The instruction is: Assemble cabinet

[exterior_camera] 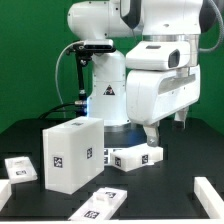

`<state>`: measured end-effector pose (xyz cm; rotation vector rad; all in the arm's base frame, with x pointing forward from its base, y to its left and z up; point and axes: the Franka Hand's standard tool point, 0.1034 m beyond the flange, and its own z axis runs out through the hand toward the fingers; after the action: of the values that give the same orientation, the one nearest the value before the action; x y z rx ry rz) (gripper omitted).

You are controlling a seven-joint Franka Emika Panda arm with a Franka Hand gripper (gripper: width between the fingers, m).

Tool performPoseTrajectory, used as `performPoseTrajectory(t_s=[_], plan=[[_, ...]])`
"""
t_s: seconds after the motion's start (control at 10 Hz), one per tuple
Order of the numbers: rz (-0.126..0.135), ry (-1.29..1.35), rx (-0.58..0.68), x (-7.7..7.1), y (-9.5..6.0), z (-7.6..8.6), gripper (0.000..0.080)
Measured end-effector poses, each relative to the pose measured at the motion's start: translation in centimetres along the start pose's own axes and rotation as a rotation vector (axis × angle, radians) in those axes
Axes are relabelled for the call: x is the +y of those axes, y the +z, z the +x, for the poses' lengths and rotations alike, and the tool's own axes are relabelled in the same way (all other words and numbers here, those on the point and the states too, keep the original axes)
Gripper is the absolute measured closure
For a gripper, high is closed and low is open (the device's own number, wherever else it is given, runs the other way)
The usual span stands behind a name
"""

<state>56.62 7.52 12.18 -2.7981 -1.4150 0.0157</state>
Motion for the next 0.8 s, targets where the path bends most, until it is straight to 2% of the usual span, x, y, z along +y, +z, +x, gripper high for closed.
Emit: performPoseTrajectory(t_s=[0.5, 0.7, 0.8], plan=[[0.002, 0.006, -0.001, 0.2, 0.1, -0.2, 0.0003], [-0.001, 0.092, -0.022, 2.6, -1.4, -3.5, 0.0003], [-0.001, 0.13, -0.03, 3.4, -1.6, -4.7, 0.0003]])
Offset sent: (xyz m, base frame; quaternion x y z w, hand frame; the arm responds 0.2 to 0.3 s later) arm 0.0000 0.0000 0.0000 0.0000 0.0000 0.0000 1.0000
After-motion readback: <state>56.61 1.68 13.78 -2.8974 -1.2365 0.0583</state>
